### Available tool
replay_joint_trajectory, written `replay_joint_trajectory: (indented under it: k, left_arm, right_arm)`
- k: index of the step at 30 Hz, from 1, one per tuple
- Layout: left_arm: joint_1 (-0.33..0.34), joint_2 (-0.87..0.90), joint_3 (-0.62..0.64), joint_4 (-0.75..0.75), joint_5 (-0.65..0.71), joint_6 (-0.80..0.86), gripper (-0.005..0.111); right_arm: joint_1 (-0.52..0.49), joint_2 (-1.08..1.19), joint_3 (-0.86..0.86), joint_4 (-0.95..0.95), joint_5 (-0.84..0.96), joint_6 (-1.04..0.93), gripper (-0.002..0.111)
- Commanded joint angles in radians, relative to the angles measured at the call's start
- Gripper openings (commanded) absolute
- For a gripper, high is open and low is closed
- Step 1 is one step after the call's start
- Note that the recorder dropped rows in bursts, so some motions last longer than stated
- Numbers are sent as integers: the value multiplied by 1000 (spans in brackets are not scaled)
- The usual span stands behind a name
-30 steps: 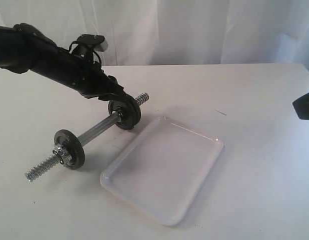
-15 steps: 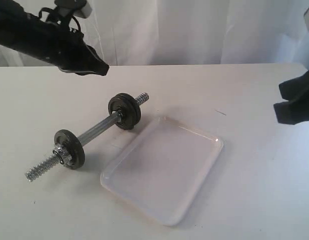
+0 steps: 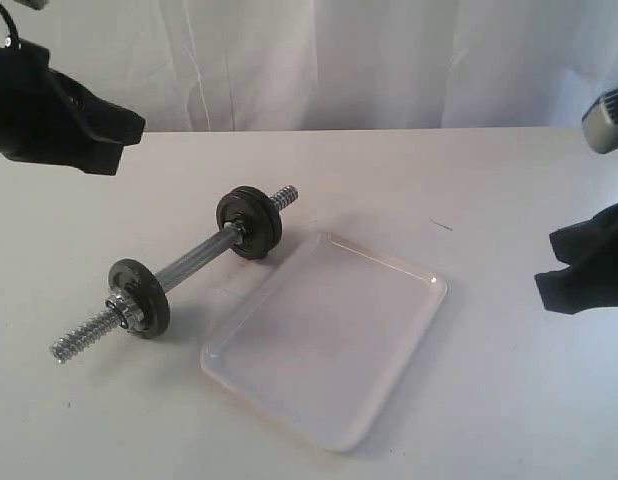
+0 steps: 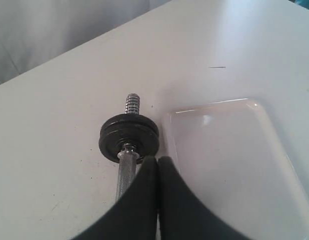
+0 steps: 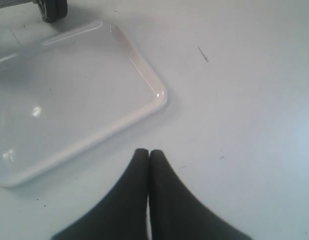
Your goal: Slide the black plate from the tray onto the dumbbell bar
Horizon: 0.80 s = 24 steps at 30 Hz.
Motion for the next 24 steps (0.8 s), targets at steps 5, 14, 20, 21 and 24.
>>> replay_joint_trajectory:
  k: [5, 14, 20, 21, 24]
  left_arm:
    - [-2, -31, 7, -6, 20, 5, 0]
    - [-13, -129, 220, 30, -513, -4, 0]
    - [-13, -313, 565, 256, -683, -287, 0]
    - [-13, -343, 614, 260, -708, -312, 0]
    - [-13, -425, 719, 260, -701, -338, 0]
  right_arm:
    - [-5, -8, 3, 5, 2, 10, 0]
    - [-5, -8, 3, 5, 2, 10, 0]
    - [-3, -8, 3, 4, 2, 10, 0]
    - [-3, -8, 3, 4, 2, 10, 0]
    - [-3, -8, 3, 4, 2, 10, 0]
